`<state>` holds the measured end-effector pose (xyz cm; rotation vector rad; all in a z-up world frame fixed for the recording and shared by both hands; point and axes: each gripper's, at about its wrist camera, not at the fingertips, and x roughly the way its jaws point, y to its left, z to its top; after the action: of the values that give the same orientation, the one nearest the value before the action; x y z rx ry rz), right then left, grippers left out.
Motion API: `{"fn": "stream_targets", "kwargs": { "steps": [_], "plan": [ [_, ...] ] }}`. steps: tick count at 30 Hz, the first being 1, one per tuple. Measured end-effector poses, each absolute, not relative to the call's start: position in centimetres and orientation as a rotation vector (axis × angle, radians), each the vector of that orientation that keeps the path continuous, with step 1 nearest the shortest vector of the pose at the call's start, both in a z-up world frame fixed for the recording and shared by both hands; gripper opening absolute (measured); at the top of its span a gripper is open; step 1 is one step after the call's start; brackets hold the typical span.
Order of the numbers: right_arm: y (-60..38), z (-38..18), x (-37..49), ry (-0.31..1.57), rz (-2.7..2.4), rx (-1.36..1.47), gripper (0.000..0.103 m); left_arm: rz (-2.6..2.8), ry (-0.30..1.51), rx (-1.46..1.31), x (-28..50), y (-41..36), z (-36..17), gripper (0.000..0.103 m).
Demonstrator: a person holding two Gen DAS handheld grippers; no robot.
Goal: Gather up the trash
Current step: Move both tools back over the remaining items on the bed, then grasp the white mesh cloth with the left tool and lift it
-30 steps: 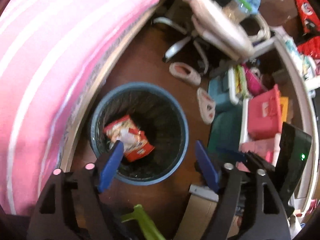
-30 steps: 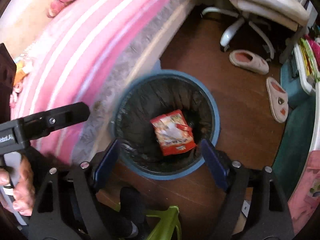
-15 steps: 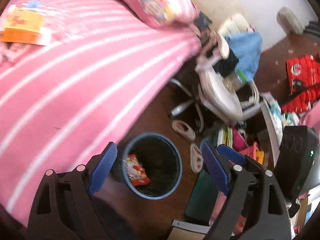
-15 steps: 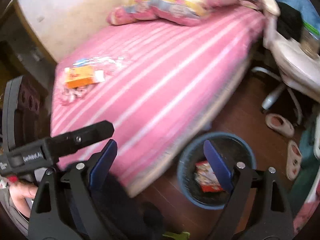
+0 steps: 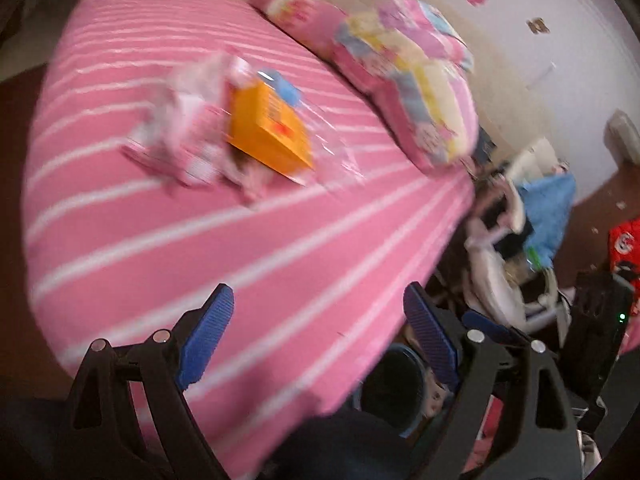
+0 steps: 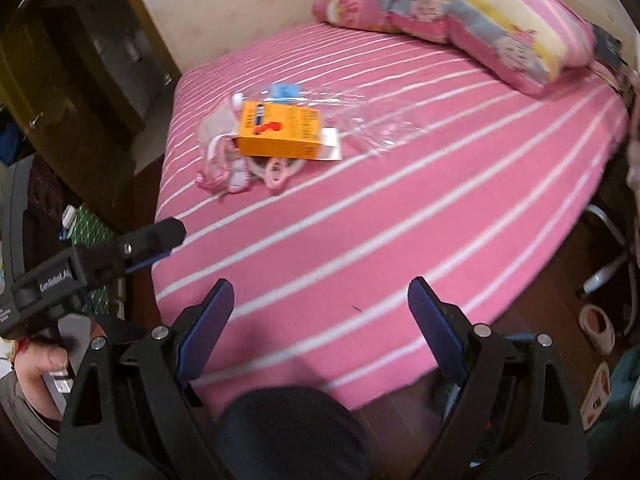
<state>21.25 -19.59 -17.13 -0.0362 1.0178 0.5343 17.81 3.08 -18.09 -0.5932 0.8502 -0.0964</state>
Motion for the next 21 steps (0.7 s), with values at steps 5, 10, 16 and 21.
{"fn": "stream_targets", "kwargs": {
  "steps": [5, 10, 16, 21],
  "plan": [
    [-14.0, -18.7, 23.6, 1.038, 0.566, -0.066, 0.088, -0.015, 0.816, -0.58, 19.4, 7.9, -18.6, 0.084],
    [-9.7, -21.3, 26.9, 1.078, 0.585, -0.076, 0.087, 0.043, 0.811, -0.549, 22.0, 12.0, -20.2, 0.084],
    [-6.5, -24.3, 31.3, 1.134, 0.587, -0.017, 0.079, 0.046, 0.798, -0.543, 25.5, 14.3, -22.2, 0.084],
    [-4.4, -26.6, 34.6, 1.158, 0.575, -0.033, 0.074, 0.039, 0.799, -0.463, 28.8, 14.4, -23.1, 0.084]
  ]
}}
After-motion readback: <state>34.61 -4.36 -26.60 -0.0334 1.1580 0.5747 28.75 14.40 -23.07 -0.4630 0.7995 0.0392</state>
